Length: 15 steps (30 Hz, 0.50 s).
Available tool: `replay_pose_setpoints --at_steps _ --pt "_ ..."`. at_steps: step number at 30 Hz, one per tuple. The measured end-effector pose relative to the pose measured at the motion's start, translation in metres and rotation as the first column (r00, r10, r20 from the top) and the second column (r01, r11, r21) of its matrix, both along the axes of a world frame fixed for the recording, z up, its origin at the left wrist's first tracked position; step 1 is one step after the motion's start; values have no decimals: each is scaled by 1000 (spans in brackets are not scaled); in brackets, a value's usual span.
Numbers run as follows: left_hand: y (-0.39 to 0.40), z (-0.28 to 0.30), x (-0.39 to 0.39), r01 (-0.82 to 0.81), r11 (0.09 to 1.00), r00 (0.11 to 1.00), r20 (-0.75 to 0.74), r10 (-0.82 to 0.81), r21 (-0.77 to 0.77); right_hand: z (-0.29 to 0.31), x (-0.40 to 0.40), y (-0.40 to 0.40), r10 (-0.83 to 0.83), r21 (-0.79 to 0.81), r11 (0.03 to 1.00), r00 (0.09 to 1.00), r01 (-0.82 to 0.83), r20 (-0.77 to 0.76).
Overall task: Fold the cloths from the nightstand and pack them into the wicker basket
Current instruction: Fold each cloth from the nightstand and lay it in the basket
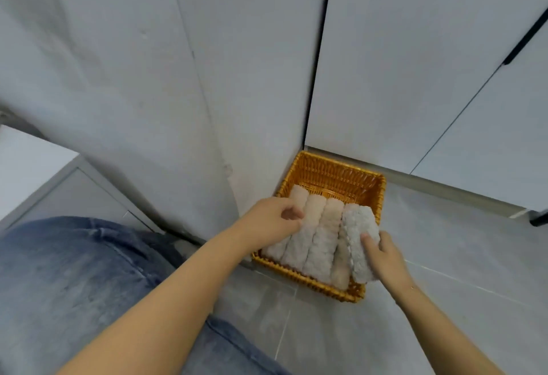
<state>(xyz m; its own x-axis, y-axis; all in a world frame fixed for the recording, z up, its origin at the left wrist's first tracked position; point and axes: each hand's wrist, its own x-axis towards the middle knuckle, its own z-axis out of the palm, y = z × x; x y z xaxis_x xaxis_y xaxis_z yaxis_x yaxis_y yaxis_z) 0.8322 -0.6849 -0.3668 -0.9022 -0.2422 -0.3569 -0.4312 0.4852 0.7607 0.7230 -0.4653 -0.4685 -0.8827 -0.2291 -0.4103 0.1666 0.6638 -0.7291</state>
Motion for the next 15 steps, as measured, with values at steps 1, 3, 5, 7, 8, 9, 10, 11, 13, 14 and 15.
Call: replay_pose_setpoints --at_steps 1,3,5,7,8,9,10,11,13,14,15 --pt "2 -7 -12 21 1000 1000 4 -21 -11 -13 2 -1 -13 19 1000 1000 13 13" --pt "9 -29 -39 60 998 998 23 -60 3 -38 2 -1 -60 30 998 998 59 35" --pt "12 -54 -51 56 998 997 57 -56 -6 -55 2 -5 -86 31 996 996 86 19" --pt "9 -80 -52 67 995 994 90 -60 -71 -69 0 -11 -87 48 995 996 88 -22" --pt "5 -92 -52 104 987 989 119 -90 -121 -77 -2 -13 -79 59 995 996 81 -41" --pt "1 -102 -50 148 976 980 154 -124 -161 -83 -3 -17 -80 80 993 995 84 -58" --pt "-3 -109 -47 173 969 973 185 -140 -174 -89 -3 -20 -82 98 991 992 91 -92" --pt "-6 -114 -45 177 972 968 206 -142 -158 -92 -3 -24 -93 124 986 988 108 -122" --pt "-10 -125 -46 170 977 965 223 -138 -132 -104 -5 -34 -76 201 974 987 103 -142" --pt "-10 -129 -46 170 976 964 227 -137 -134 -109 -4 -39 -48 249 966 991 78 -122" --pt "-10 -134 -47 175 975 963 231 -141 -134 -113 -2 -44 -41 290 955 996 63 -80"
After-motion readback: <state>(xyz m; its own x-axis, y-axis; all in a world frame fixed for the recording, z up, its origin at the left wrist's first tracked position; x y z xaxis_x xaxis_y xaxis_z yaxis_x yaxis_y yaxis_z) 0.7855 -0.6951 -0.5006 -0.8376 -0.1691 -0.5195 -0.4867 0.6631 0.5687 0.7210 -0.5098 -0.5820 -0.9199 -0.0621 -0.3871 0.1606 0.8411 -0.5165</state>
